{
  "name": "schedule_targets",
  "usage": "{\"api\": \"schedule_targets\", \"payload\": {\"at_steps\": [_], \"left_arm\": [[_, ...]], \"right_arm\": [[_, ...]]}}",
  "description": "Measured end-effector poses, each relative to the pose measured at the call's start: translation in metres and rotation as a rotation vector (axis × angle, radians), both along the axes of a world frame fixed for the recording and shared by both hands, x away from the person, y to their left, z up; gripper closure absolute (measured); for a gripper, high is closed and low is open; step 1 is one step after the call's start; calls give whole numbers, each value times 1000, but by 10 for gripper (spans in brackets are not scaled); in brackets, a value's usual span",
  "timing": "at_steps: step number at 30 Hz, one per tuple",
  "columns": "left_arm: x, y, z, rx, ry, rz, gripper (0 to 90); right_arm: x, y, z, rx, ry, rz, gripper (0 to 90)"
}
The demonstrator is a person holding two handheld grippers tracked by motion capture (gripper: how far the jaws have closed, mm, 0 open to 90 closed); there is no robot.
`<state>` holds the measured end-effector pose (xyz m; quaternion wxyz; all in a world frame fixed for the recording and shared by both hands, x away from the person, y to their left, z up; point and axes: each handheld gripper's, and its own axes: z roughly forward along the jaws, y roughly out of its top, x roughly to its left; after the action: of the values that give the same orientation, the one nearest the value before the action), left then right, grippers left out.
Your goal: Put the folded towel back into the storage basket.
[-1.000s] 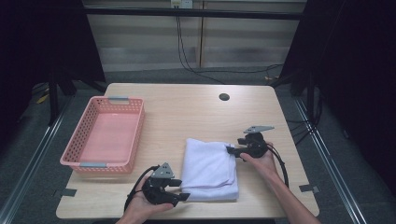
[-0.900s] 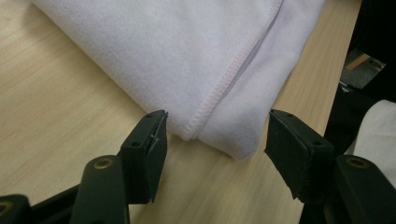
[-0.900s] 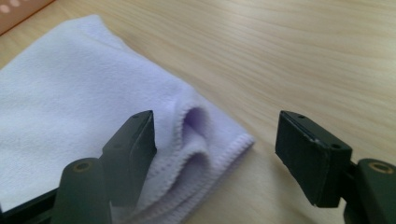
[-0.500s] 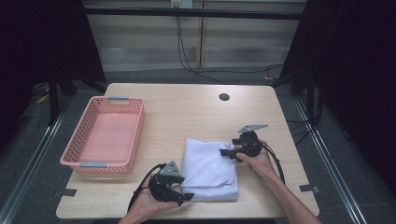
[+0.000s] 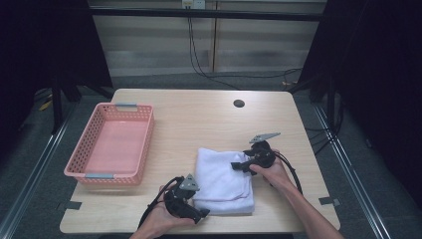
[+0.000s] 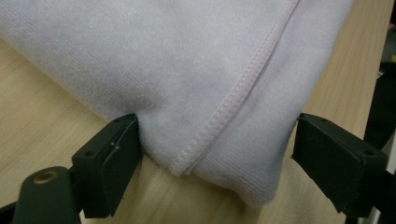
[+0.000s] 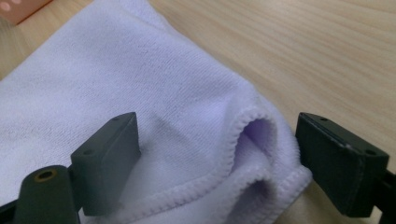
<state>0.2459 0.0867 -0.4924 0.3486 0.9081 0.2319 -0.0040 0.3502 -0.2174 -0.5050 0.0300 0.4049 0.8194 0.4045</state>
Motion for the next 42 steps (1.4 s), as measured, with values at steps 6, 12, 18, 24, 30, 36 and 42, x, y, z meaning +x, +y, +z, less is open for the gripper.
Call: {"api": "schedule_targets", "payload": {"at_steps": [6,12,18,24,30,36,42], "left_arm": [[1,5,-1,-20,-30,34,333],[5,6,-1,-34,-24,44,422],[6,7,1,-24,-7,42,572],[7,8,1,-32,13,40,613],[10,7,2,-45,27,36,650],[14,9,5,-95,45,19,688],[14,10,11,-119,35,20,693]], "right_arm": [[-6,9,1,-95,-46,14,154],[-9,9,1,-87,-50,27,249],[-12,9,3,-69,-35,40,380],[-13,10,2,-36,-19,56,497],[-14,9,1,-11,-5,48,571],[-14,10,4,-14,-6,29,607],[-14,10,9,-34,-17,5,622]]}}
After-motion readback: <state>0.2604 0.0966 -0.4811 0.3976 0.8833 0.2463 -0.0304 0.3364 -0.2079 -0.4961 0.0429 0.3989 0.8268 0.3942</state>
